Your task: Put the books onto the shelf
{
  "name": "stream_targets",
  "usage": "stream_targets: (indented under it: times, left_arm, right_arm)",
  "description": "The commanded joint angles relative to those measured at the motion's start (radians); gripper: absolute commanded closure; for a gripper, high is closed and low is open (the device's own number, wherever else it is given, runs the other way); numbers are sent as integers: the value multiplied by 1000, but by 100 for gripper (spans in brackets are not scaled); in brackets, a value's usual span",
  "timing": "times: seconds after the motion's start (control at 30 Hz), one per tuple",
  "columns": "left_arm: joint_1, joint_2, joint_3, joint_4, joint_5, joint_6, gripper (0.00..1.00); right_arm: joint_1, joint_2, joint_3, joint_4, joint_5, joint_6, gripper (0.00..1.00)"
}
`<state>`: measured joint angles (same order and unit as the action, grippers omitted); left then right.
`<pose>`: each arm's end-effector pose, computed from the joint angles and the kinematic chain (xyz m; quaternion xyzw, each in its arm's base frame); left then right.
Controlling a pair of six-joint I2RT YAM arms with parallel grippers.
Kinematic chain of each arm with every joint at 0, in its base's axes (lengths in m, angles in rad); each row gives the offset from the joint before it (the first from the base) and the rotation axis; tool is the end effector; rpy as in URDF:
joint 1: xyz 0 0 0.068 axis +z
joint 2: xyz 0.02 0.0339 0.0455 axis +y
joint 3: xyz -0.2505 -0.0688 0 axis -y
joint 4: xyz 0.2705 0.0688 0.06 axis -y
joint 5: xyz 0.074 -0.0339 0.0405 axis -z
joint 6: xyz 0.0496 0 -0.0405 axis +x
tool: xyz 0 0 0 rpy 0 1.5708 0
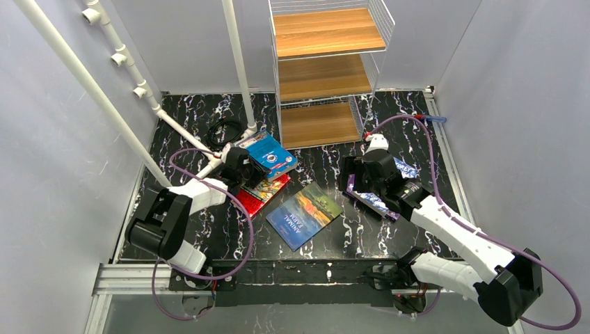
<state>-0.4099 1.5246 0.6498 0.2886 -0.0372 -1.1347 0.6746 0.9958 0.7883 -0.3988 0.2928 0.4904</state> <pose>0.3042 -0.1302 0.1263 -0.3206 0.8208 -0.3180 0.3499 0.2125 0.1516 0.2575 -0.0132 0.8790 0.1445 0.4542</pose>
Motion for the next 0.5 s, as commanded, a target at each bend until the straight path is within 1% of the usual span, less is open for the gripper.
stream_targets:
  times: [0.0,0.07,0.13,0.2,0.27,0.3,0.37,0.47]
  left_arm:
    - [-5,-18,3,21,10,35,68]
    - [-5,-23,1,21,13,40,72]
    - [-5,-37,-4,22,32,46,81]
    - [-5,-59,-6,21,86,76,91]
    - [-5,-99,-21,20,126,99,98]
    - [-5,-132,-30,20,142,106,100]
    - [-5,-171,-44,11,187,122,100]
    - [-6,-234,-44,-32,296,158,100]
  right_arm:
    - [0,3,-1,10,13,-8,1]
    - [1,0,0,7,17,-11,1]
    - [1,-12,0,-3,34,-10,2]
    - [0,-31,-11,-3,50,-4,1]
    - [1,-51,-28,3,57,3,1]
    - [0,-57,-39,7,50,3,2]
    - [0,-59,-47,14,37,4,1]
    - [1,-49,-44,13,23,4,1]
